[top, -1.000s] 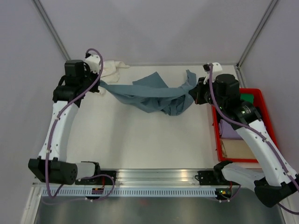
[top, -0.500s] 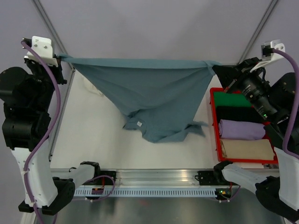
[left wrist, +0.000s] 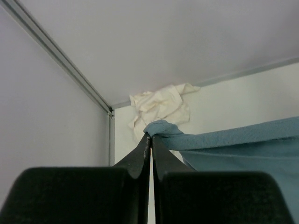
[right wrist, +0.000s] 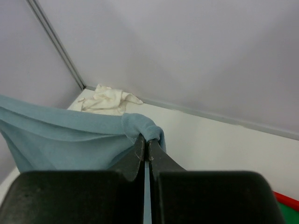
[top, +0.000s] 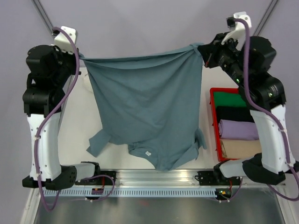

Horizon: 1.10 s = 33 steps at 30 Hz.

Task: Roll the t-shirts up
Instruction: Flatten the tshirt

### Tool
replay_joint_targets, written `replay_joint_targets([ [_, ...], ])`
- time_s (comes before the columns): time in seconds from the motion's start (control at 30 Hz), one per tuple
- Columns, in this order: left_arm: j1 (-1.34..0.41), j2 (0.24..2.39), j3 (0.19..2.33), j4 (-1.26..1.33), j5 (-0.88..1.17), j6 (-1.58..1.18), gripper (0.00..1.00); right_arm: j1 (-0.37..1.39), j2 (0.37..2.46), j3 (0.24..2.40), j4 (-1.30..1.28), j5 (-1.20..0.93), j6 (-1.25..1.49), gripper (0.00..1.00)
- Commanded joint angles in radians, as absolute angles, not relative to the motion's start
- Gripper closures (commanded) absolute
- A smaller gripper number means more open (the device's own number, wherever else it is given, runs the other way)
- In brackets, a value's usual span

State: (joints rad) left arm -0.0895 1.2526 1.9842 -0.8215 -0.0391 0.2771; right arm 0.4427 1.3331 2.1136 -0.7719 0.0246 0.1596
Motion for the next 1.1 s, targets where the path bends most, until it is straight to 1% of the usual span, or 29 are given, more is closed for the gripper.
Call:
replay_joint_targets([
  [0.0,-0.083,1.287,1.919,-0.815,-0.005,0.244,0.98,0.434,1.441,2.119,-0.695,0.077,0.11,1.0],
  [0.07,-0.083,1.331,1.873,-0.808,-0.005,0.232,0.98,0.428,1.503,2.095,-0.663,0.06,0.115,1.0],
  [0.2,-0.083,1.396,1.767,-0.744,-0.005,0.219,0.98,0.414,1.707,2.074,-0.621,0.046,0.146,0.99],
  [0.23,-0.081,1.407,1.72,-0.73,-0.011,0.219,0.98,0.414,1.736,2.053,-0.62,0.046,0.153,0.79],
  [0.3,-0.074,1.445,1.675,-0.712,-0.014,0.218,0.98,0.414,1.816,2.037,-0.652,0.038,0.166,0.46],
  [0.33,-0.065,1.456,1.637,-0.697,-0.012,0.216,0.98,0.413,1.839,2.025,-0.685,0.04,0.167,0.28],
  [0.37,-0.058,1.466,1.619,-0.69,-0.012,0.212,0.98,0.414,1.865,2.016,-0.702,0.047,0.167,0.22],
  [0.4,-0.052,1.483,1.6,-0.683,-0.011,0.21,0.98,0.414,1.871,2.004,-0.718,0.057,0.169,0.21],
  [0.47,-0.04,1.496,1.543,-0.655,-0.005,0.204,0.98,0.414,1.85,1.898,-0.72,0.069,0.175,0.2],
  [0.5,-0.038,1.497,1.523,-0.647,-0.005,0.203,0.98,0.414,1.789,1.834,-0.701,0.081,0.192,0.2],
  [0.53,-0.037,1.497,1.487,-0.638,-0.005,0.202,0.98,0.416,1.746,1.677,-0.677,0.084,0.205,0.21],
  [0.57,-0.037,1.496,1.468,-0.626,-0.005,0.202,0.98,0.414,1.658,1.595,-0.625,0.092,0.221,0.21],
  [0.6,-0.037,1.494,1.45,-0.62,0.023,0.202,0.98,0.417,1.616,1.515,-0.603,0.098,0.256,0.22],
  [0.63,-0.037,1.488,1.418,-0.612,0.035,0.202,0.98,0.426,1.576,1.367,-0.588,0.101,0.268,0.22],
  [0.67,-0.037,1.486,1.407,-0.604,0.04,0.202,0.98,0.433,1.512,1.3,-0.571,0.107,0.282,0.22],
  [0.7,-0.037,1.483,1.388,-0.601,0.046,0.202,0.98,0.446,1.484,1.173,-0.562,0.115,0.317,0.22],
  [0.77,-0.037,1.476,1.376,-0.595,0.055,0.209,0.98,0.463,1.415,1.051,-0.529,0.112,0.354,0.22],
  [0.8,-0.037,1.474,1.365,-0.594,0.057,0.212,0.98,0.481,1.398,0.952,-0.52,0.109,0.385,0.22],
  [0.93,-0.037,1.442,1.341,-0.588,0.077,0.221,0.98,0.509,1.342,0.754,-0.427,0.126,0.464,0.22],
  [1.0,-0.037,1.433,1.327,-0.583,0.08,0.224,0.98,0.521,1.348,0.672,-0.373,0.091,0.489,0.22],
  [1.07,-0.037,1.424,1.319,-0.577,0.072,0.229,0.98,0.526,1.391,0.641,-0.299,0.057,0.509,0.22],
])
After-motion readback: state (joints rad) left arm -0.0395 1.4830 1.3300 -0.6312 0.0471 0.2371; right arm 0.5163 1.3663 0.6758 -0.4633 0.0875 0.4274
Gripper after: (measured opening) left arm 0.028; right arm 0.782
